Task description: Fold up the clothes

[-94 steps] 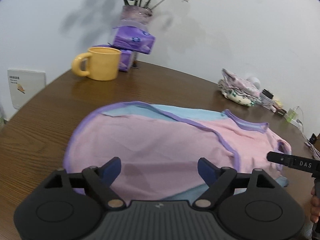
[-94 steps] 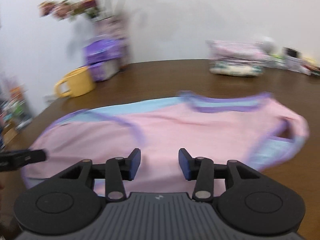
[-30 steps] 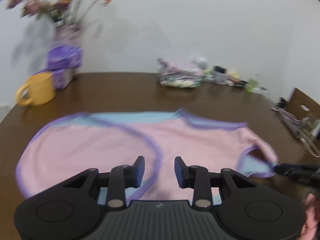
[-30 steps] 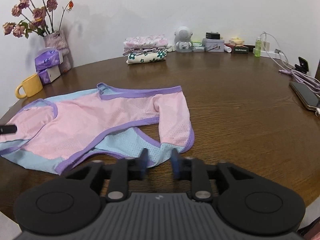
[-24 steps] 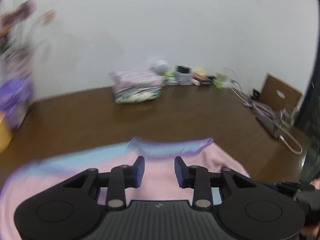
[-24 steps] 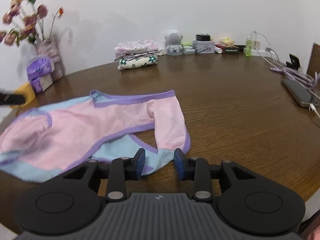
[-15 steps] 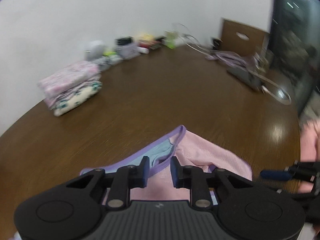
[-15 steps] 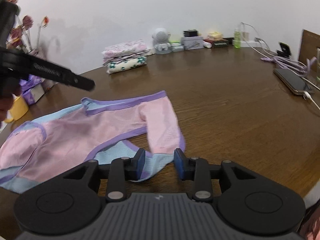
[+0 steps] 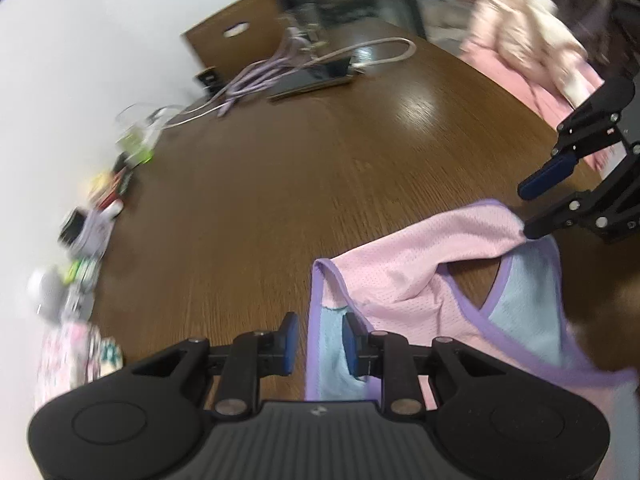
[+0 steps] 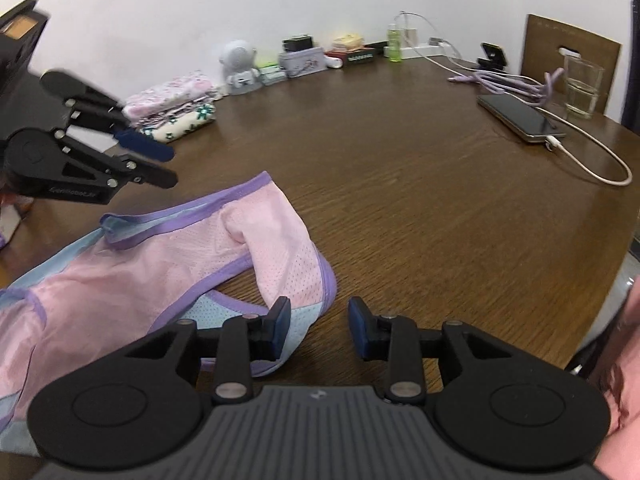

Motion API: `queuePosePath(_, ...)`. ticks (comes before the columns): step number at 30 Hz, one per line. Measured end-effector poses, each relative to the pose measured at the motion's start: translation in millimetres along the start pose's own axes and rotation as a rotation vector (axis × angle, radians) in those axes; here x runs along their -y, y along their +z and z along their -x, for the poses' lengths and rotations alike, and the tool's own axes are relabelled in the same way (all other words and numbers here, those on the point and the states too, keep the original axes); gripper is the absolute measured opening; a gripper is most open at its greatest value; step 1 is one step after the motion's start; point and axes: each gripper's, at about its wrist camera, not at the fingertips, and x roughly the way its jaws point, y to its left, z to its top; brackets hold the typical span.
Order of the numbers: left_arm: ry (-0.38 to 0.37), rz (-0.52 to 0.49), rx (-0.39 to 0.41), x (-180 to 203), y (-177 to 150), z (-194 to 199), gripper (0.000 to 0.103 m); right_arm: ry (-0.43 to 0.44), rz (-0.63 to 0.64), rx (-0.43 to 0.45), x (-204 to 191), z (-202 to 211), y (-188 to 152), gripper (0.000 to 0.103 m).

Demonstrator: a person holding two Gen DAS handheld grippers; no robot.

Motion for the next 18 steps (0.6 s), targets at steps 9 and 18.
queuePosePath(9, -0.084, -0.11, 0.048, -17.0, -5.1, -31.1, 0.024, -0.087, 0.005, -0.01, -28.5, -1.1, -5.7, 0.037)
queuePosePath(18, -0.148, -0.11, 0.056, -25.0, -2.3, -63.3, 0.027, -0.151, 0.028, -0.03, -29.7, -9.7, 0.4, 0.037)
